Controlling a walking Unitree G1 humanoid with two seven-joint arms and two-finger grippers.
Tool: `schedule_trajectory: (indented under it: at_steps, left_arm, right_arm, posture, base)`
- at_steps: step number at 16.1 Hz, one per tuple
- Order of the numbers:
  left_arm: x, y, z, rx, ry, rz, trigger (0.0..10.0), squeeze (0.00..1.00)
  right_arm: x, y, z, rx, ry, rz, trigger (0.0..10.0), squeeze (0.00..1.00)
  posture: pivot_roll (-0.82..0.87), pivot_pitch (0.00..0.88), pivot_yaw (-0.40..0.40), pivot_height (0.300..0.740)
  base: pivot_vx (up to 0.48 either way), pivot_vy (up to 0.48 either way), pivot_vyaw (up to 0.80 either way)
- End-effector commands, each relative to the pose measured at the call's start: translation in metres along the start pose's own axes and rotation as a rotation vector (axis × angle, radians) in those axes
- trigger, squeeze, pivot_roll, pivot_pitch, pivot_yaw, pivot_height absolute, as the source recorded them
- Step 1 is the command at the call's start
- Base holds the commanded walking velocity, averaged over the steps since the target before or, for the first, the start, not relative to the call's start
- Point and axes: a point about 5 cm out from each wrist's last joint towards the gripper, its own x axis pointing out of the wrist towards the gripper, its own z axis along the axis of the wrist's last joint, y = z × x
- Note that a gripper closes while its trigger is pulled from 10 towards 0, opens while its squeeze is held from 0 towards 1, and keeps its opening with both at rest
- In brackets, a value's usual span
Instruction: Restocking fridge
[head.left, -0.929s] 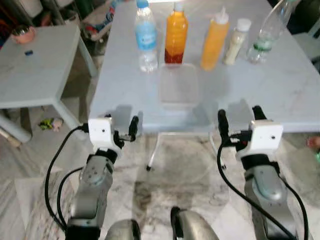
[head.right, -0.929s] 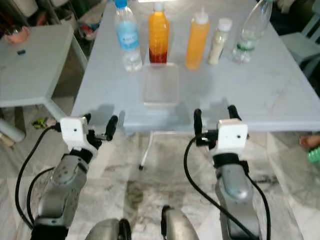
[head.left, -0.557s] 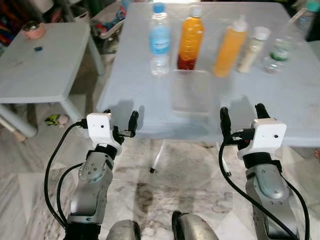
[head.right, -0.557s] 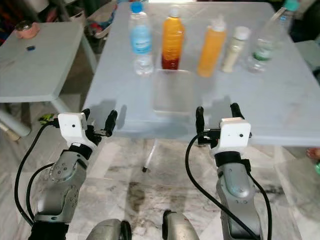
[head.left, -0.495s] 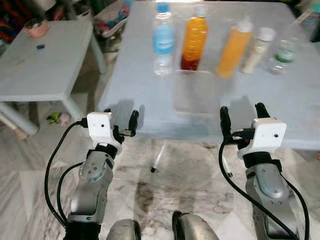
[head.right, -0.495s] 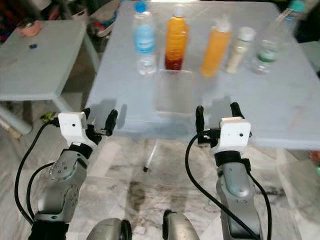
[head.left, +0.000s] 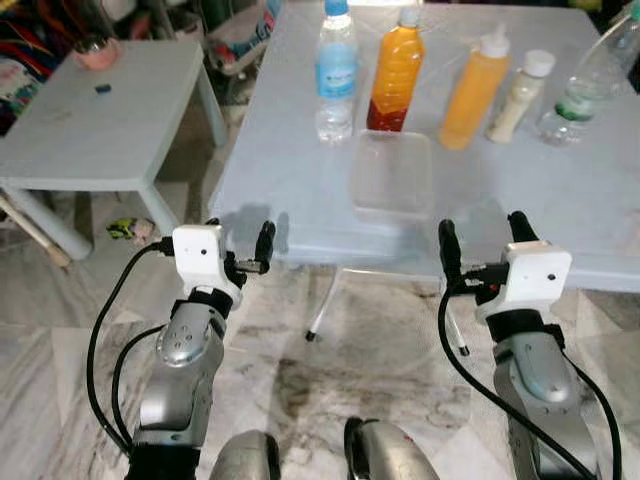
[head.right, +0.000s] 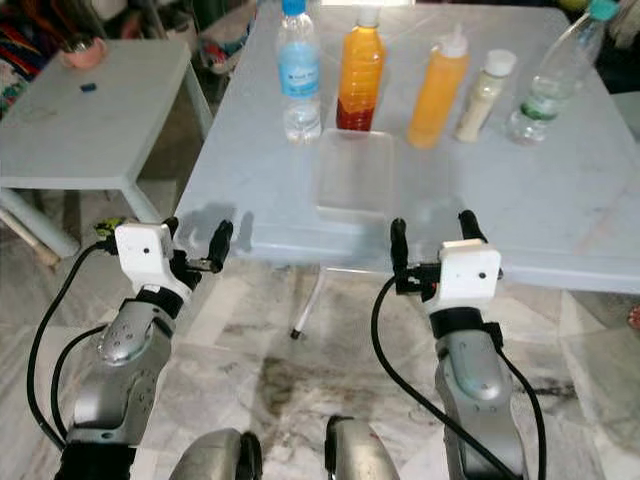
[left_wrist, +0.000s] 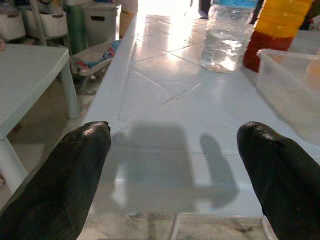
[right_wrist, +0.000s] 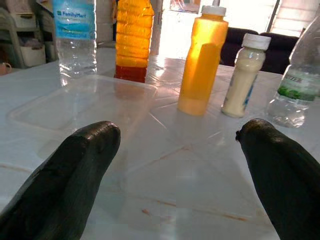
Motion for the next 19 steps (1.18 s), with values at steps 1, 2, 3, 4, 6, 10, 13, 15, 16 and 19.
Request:
schedule_trajectory:
  at_steps: [1, 2, 3, 4, 6, 10, 13, 15, 16, 19]
  left_arm:
    - [-0.003, 0.003, -0.002, 0.015, 0.016, 0.008, 10.0, 0.00]
    - [-0.003, 0.003, -0.003, 0.017, 0.018, 0.007, 10.0, 0.00]
    - [-0.004, 0.002, -0.001, 0.009, 0.010, -0.006, 10.0, 0.00]
    - [-0.004, 0.002, 0.000, 0.009, 0.006, -0.004, 10.0, 0.00]
    - [-0.005, 0.005, 0.005, 0.009, -0.012, 0.005, 10.0, 0.00]
    - [-0.010, 0.010, 0.013, -0.013, -0.038, 0.036, 10.0, 0.00]
    - [-0.006, 0.005, 0.008, -0.014, -0.026, 0.012, 10.0, 0.00]
    - [-0.002, 0.003, 0.011, -0.019, -0.034, 0.008, 10.0, 0.00]
    - [-0.002, 0.003, 0.011, -0.020, -0.035, 0.007, 10.0, 0.00]
    - [-0.003, 0.001, 0.010, -0.024, -0.034, 0.002, 10.0, 0.00]
  right_arm:
    - [0.001, -0.003, -0.002, 0.007, 0.009, -0.007, 10.0, 0.00]
    - [0.004, -0.008, -0.003, 0.006, 0.013, -0.027, 10.0, 0.00]
    - [0.005, -0.010, -0.003, 0.010, 0.013, -0.033, 10.0, 0.00]
    - [0.005, -0.011, -0.002, 0.006, 0.009, -0.032, 10.0, 0.00]
    - [0.001, -0.008, 0.005, -0.010, -0.024, -0.023, 10.0, 0.00]
    - [-0.013, -0.008, 0.008, 0.030, -0.020, -0.088, 10.0, 0.00]
    - [-0.011, -0.002, 0.006, 0.043, -0.015, -0.073, 10.0, 0.00]
    - [-0.006, -0.003, 0.007, 0.042, -0.025, -0.072, 10.0, 0.00]
    - [-0.006, -0.004, 0.007, 0.041, -0.025, -0.072, 10.0, 0.00]
    - [-0.005, -0.004, 0.007, 0.044, -0.026, -0.068, 10.0, 0.00]
  posture:
    - [-0.05, 0.155, 0.039, 0.740]
    - [-0.04, 0.156, 0.041, 0.740]
    - [-0.04, 0.155, 0.041, 0.740]
    - [-0.04, 0.154, 0.041, 0.740]
    - [-0.04, 0.150, 0.040, 0.740]
    - [-0.06, 0.128, 0.043, 0.740]
    - [-0.06, 0.110, 0.044, 0.740]
    - [-0.05, 0.099, 0.041, 0.740]
    - [-0.05, 0.099, 0.040, 0.740]
    - [-0.05, 0.098, 0.036, 0.740]
  base:
    - [0.000, 0.000, 0.00]
    - [0.000, 0.000, 0.00]
    - [0.000, 0.000, 0.00]
    - [0.000, 0.000, 0.00]
    - [0.000, 0.000, 0.00]
    - [0.000, 0.000, 0.00]
    - [0.000, 0.000, 0.00]
    - [0.122, 0.000, 0.00]
    - [0.251, 0.000, 0.00]
    - [0.280, 0.000, 0.00]
